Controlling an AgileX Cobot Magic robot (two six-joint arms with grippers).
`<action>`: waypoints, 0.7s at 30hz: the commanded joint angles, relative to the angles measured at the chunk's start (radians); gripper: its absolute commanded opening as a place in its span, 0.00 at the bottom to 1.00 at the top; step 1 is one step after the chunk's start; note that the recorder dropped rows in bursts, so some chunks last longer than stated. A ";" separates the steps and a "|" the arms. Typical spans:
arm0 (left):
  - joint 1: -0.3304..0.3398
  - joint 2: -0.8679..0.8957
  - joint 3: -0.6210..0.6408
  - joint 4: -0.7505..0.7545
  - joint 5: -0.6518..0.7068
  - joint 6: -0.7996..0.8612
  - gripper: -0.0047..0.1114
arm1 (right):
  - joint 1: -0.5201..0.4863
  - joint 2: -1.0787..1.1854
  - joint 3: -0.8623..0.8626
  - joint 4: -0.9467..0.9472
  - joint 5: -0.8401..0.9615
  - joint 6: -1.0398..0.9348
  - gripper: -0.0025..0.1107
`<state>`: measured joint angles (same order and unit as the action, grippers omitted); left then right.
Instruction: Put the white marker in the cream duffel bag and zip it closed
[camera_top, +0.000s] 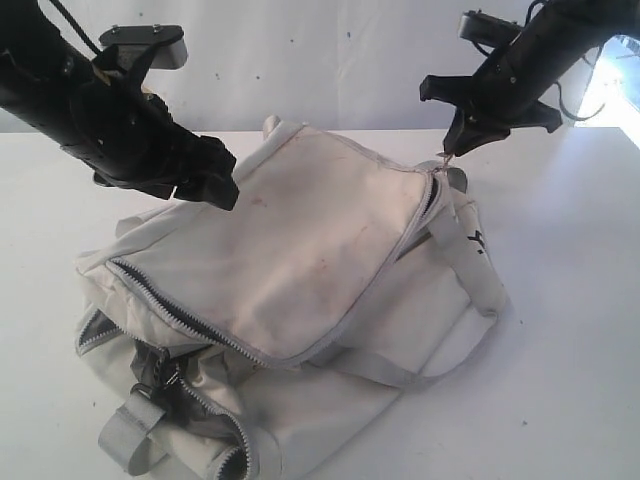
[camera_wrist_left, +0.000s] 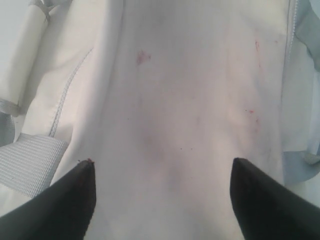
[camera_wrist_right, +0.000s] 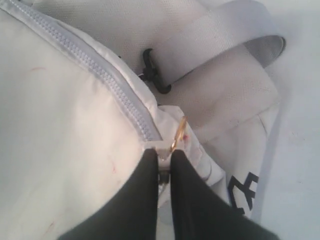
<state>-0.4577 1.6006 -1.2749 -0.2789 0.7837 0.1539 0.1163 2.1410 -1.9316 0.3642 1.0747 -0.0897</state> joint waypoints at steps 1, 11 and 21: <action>-0.003 -0.005 -0.009 -0.003 -0.007 -0.008 0.76 | -0.007 -0.039 0.002 -0.037 0.034 0.007 0.02; -0.003 -0.005 -0.009 0.000 -0.038 -0.008 0.76 | -0.001 -0.167 0.199 -0.040 -0.061 -0.001 0.02; -0.003 -0.005 -0.009 -0.004 -0.027 -0.054 0.76 | 0.034 -0.335 0.447 -0.021 -0.181 -0.011 0.02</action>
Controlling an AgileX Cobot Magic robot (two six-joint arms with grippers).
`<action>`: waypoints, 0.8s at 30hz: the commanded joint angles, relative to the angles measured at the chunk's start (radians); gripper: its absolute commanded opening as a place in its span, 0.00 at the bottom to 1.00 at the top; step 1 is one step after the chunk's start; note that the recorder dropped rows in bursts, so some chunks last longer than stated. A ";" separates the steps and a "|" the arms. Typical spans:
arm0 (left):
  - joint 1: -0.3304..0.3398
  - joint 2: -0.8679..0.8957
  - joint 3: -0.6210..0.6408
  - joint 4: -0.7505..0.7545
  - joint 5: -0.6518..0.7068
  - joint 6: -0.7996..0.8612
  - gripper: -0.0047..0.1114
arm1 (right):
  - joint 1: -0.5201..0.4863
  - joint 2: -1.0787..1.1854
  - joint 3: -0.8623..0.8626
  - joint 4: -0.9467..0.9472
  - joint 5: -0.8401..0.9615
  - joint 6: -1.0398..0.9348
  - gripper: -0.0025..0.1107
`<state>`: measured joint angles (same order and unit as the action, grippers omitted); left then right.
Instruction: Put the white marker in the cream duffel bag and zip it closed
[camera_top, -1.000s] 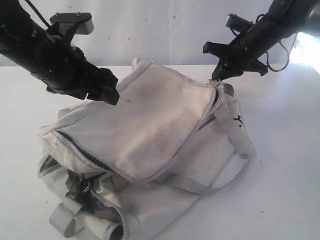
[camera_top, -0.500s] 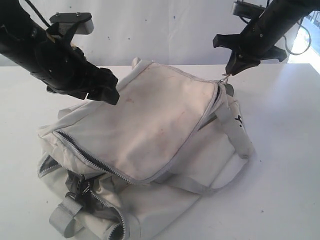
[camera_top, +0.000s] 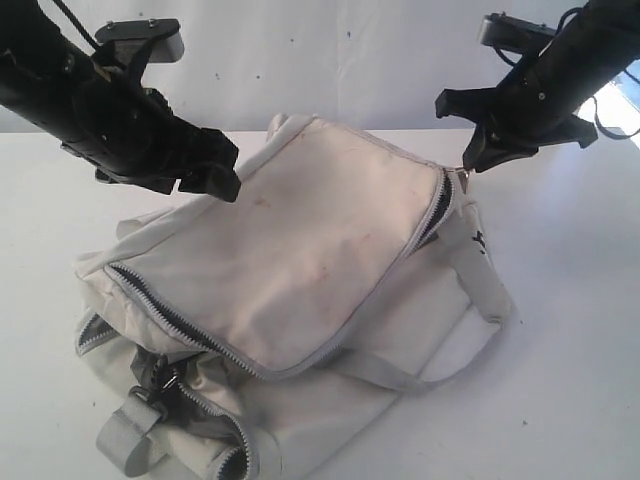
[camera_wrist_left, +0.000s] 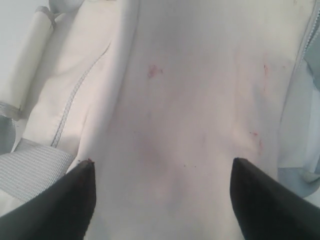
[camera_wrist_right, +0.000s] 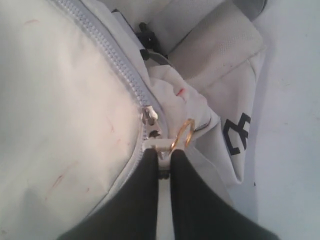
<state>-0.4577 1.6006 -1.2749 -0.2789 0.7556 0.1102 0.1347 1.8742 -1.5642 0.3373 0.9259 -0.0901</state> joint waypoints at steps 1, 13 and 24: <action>-0.003 -0.005 -0.009 -0.004 0.005 -0.010 0.76 | 0.015 -0.080 0.101 0.006 -0.043 -0.010 0.02; -0.003 -0.005 0.039 -0.013 0.039 0.021 0.76 | 0.048 -0.249 0.385 0.118 -0.111 -0.045 0.02; -0.003 -0.070 -0.028 0.289 0.382 -0.267 0.73 | 0.103 -0.275 0.485 0.120 -0.215 -0.045 0.02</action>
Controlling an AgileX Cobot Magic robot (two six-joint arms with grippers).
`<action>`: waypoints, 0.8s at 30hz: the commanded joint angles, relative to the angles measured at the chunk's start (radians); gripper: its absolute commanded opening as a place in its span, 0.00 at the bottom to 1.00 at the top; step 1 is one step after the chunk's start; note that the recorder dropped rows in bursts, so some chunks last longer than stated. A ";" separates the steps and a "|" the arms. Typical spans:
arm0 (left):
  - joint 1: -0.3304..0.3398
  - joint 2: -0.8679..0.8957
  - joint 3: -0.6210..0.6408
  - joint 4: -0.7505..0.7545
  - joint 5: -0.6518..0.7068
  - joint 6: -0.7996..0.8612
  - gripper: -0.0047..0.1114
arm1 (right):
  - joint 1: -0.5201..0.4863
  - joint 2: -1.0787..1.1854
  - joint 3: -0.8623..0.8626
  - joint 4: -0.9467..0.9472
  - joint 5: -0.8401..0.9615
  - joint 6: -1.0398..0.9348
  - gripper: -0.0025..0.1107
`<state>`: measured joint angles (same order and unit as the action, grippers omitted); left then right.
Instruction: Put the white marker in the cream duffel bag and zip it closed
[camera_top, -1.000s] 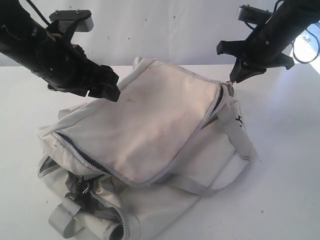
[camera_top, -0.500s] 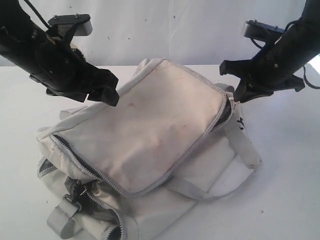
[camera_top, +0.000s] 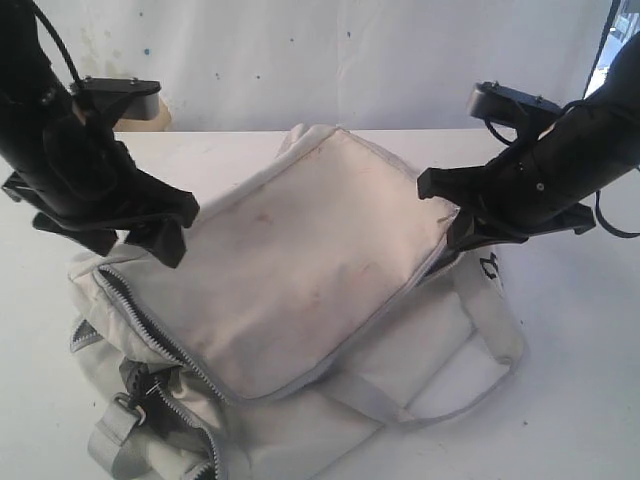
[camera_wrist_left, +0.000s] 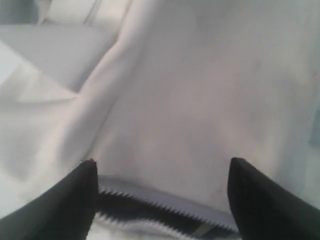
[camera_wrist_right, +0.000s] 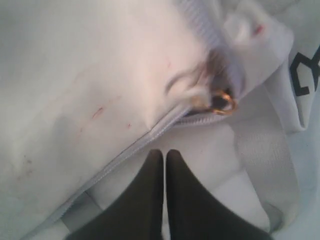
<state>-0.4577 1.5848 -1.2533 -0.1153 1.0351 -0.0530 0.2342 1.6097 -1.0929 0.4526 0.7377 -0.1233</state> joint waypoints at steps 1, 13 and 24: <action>-0.003 -0.064 -0.063 0.141 0.145 -0.131 0.73 | 0.004 -0.010 0.013 0.005 -0.029 -0.013 0.02; -0.003 -0.022 0.013 0.067 0.186 -0.265 0.83 | 0.018 -0.010 0.013 0.033 -0.045 -0.019 0.02; -0.003 0.044 0.043 -0.113 0.088 -0.261 0.83 | 0.038 0.010 -0.060 0.037 -0.137 -0.049 0.25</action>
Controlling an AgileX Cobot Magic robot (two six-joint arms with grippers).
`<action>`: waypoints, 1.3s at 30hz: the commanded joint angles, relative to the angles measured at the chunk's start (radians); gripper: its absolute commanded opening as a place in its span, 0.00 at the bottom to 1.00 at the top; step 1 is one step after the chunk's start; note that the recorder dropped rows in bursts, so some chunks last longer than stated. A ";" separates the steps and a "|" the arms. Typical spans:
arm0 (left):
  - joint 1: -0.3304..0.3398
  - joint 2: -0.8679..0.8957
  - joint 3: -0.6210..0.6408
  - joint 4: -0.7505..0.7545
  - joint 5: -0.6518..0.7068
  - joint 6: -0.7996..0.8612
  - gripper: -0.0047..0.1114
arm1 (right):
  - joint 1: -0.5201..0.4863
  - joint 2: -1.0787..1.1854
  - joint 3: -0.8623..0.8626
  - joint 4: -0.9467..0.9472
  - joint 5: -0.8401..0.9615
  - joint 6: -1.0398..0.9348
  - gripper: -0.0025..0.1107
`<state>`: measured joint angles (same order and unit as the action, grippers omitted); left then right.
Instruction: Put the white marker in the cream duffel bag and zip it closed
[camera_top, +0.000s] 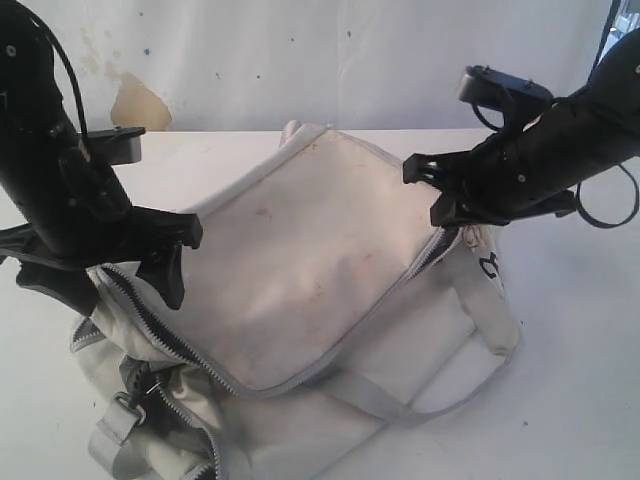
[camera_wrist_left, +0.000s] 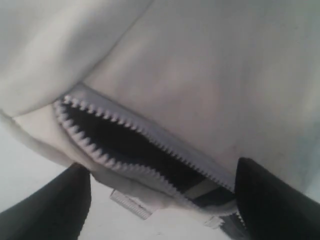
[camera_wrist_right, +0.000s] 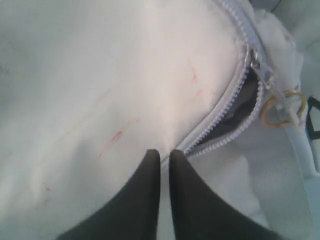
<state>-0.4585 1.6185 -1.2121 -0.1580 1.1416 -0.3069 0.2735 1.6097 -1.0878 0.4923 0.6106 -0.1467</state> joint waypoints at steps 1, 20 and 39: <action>-0.002 0.014 0.002 -0.081 -0.012 -0.007 0.83 | -0.006 0.030 -0.103 -0.003 0.022 -0.026 0.36; -0.002 0.072 0.002 -0.065 -0.051 -0.035 0.39 | -0.064 0.462 -0.507 -0.054 0.019 -0.299 0.56; 0.229 0.124 -0.180 -0.112 -0.216 0.136 0.04 | -0.065 0.319 -0.458 -0.138 0.121 0.113 0.02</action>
<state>-0.2493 1.7309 -1.3473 -0.2605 0.9879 -0.2005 0.2115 1.9866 -1.5728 0.3938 0.7322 -0.0989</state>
